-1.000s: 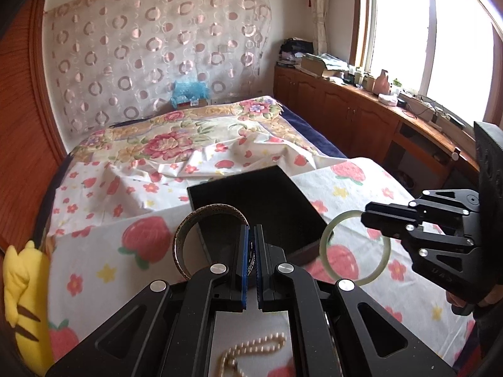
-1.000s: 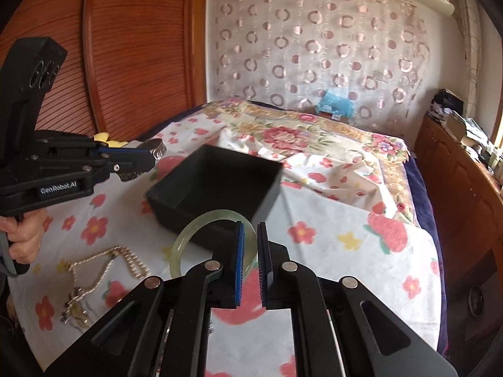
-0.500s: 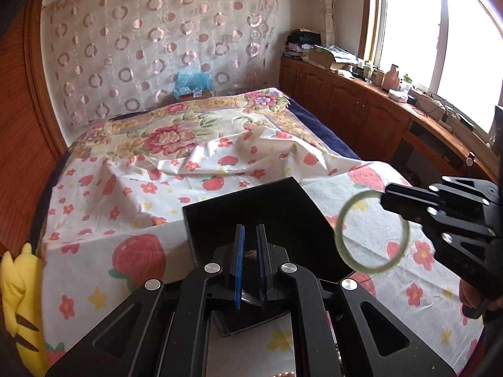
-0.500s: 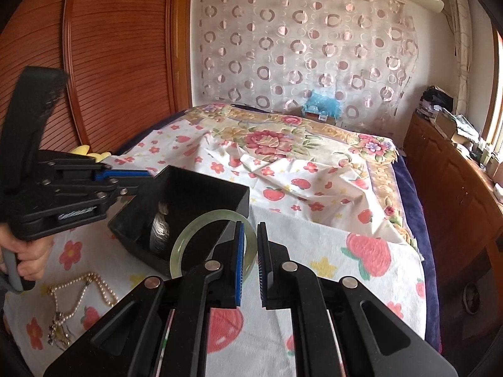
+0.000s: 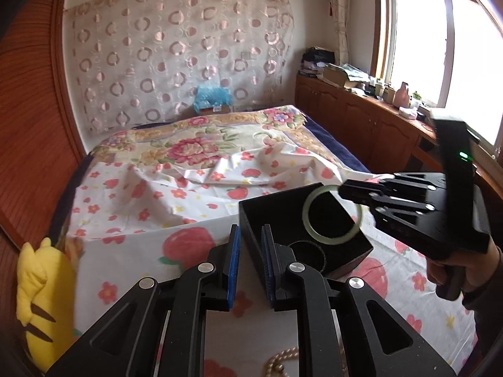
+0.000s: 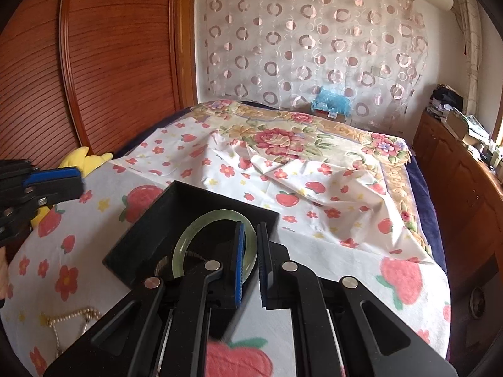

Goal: Organize jewelry
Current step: 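Lower the bangles into the black box and open both tools, then move the left tool to the pearl necklace and close on it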

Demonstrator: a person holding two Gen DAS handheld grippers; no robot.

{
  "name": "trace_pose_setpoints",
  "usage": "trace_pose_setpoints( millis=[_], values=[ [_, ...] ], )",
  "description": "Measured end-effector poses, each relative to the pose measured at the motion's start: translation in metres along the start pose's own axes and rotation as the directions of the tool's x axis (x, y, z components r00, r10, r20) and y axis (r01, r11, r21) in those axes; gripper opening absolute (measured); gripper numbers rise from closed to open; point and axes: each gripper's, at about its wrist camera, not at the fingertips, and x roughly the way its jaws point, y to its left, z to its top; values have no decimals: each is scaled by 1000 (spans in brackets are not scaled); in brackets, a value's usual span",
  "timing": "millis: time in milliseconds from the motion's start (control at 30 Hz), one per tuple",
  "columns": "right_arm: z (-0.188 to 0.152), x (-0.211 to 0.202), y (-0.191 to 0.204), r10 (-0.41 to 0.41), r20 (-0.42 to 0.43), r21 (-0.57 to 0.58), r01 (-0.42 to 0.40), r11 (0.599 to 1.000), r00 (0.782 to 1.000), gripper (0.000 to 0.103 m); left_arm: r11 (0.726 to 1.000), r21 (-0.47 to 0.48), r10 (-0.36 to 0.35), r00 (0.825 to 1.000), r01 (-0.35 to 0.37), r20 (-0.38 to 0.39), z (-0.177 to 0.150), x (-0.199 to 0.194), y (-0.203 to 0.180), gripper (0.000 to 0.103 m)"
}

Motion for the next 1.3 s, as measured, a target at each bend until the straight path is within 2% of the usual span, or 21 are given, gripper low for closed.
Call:
trace_pose_setpoints(
  millis=[233, 467, 667, 733, 800, 1033, 1067, 1133, 1200, 1233, 1300],
  values=[
    [-1, 21, 29, 8, -56, -68, -12, 998, 998, 9, 1000, -13, 19, 999, -18, 28, -13, -18, 9, 13],
    [-8, 24, 38, 59, -89, -55, -64, 996, 994, 10, 999, -36, 32, 999, -31, 27, -23, -23, 20, 14],
    [-5, 9, 36, 66, -69, -49, -70, 996, 995, 11, 999, -45, 30, 999, -29, 24, -28, -25, 23, 15],
    [-7, 0, 31, 69, -60, -44, -72, 996, 996, 11, 999, -42, 27, 999, -26, 22, -33, -27, 21, 20],
    [-9, -8, 28, 79, -47, -38, -80, 996, 996, 11, 999, -35, 27, 999, -26, 22, -38, -29, 17, 21],
    [-40, -44, 17, 83, -9, 2, -83, 997, 997, 12, 1000, -19, 11, 1000, -11, 16, -63, -40, -3, 22],
    [-48, -49, 15, 82, -5, 14, -82, 997, 997, 13, 1000, -13, 11, 1000, -11, 12, -67, -42, -6, 23],
    [-62, -59, 12, 86, 3, 38, -86, 996, 996, 28, 1000, -3, 18, 1000, -18, 14, -74, -49, -12, 24],
    [-75, -68, 10, 85, 6, 53, -85, 995, 996, 36, 1000, 7, 21, 1000, -21, 19, -80, -54, -16, 27],
    [-80, -70, 8, 85, 5, 58, -86, 995, 996, 37, 1000, 14, 25, 999, -25, 20, -82, -56, -18, 34],
    [-95, -74, 6, 81, -14, 67, -80, 995, 997, 37, 999, 28, 36, 999, -37, 27, -89, -62, -22, 40]
  ],
)
